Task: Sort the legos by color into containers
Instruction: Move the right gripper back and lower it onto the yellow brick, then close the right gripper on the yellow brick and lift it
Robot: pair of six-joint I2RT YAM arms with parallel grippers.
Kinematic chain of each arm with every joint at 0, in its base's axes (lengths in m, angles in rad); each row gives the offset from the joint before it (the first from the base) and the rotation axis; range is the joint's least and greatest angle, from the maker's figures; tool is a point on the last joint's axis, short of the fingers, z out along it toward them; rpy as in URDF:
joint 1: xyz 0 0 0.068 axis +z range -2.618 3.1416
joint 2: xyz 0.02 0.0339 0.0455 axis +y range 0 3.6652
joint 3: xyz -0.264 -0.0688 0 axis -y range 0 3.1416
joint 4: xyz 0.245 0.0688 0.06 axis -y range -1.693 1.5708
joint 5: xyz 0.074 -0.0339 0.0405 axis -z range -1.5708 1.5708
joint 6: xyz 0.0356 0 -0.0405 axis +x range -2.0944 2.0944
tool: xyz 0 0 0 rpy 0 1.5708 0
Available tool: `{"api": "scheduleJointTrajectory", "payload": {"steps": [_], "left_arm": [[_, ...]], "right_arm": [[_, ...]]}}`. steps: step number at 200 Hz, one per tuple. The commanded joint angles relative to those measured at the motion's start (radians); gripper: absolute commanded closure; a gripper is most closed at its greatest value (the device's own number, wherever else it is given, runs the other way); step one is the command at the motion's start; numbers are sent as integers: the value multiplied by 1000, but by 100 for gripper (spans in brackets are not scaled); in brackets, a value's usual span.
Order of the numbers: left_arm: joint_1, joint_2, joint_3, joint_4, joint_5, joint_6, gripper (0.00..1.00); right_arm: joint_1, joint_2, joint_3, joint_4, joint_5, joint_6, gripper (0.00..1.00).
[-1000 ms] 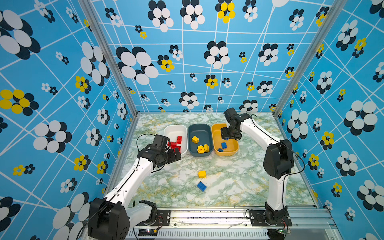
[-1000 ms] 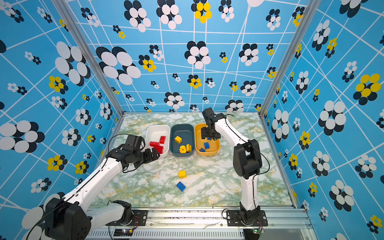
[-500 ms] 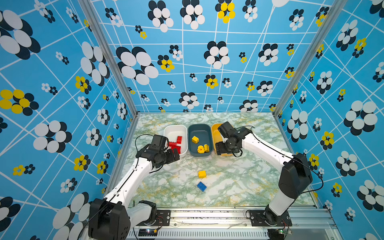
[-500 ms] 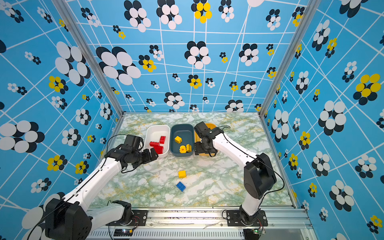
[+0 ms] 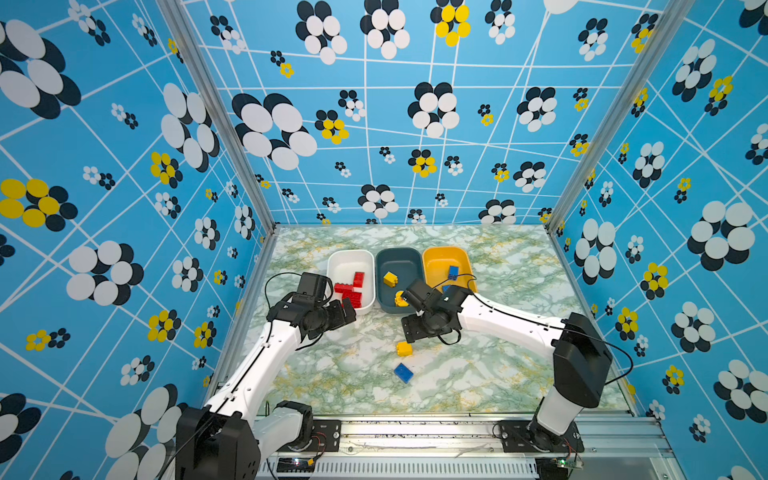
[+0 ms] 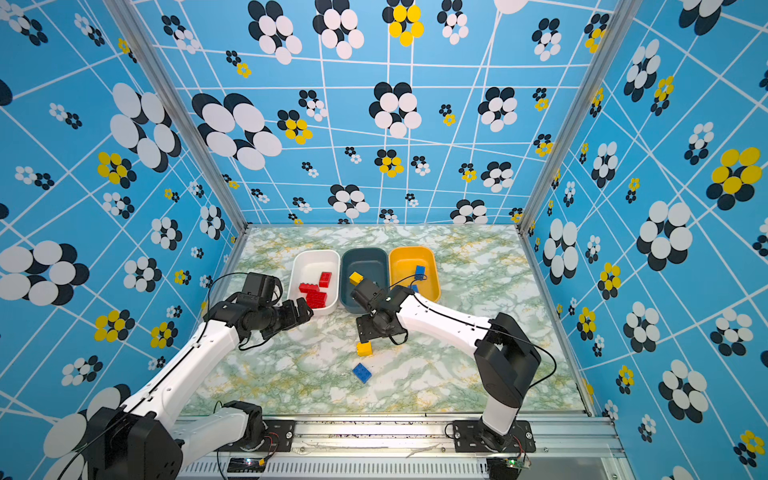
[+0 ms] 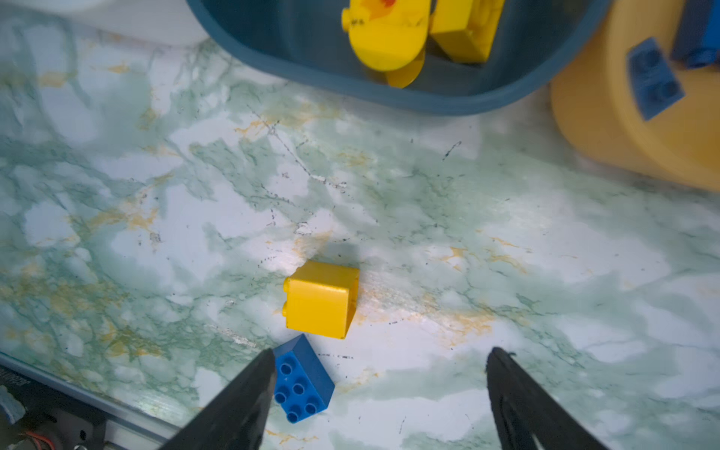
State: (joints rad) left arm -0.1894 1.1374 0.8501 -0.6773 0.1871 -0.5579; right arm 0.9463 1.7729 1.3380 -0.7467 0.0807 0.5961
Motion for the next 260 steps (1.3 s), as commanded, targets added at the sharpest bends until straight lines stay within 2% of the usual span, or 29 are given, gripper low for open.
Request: {"api": "scheduleJointTrajectory", "payload": {"steps": [1,104,151,174,193,260], "left_arm": [[9,-19,-12,-9,16,-4,1],[15,-21,-23,-5,15,-4,1],[19,-20,-19,-10,16,-3,1],[22,-21,-22,-7,16,-3,1],[24,-19,-25,-5,16,-5,1],[26,-28,-28,-4,17,-5,1]], "right_arm": [[29,62,37,4,13,35,14],[71,230,144,-42,-18,26,16],[71,264,163,-78,-6,25,30],[71,264,163,-88,3,25,44],[71,263,162,-89,2,25,51],[67,215,171,-101,12,31,59]]}}
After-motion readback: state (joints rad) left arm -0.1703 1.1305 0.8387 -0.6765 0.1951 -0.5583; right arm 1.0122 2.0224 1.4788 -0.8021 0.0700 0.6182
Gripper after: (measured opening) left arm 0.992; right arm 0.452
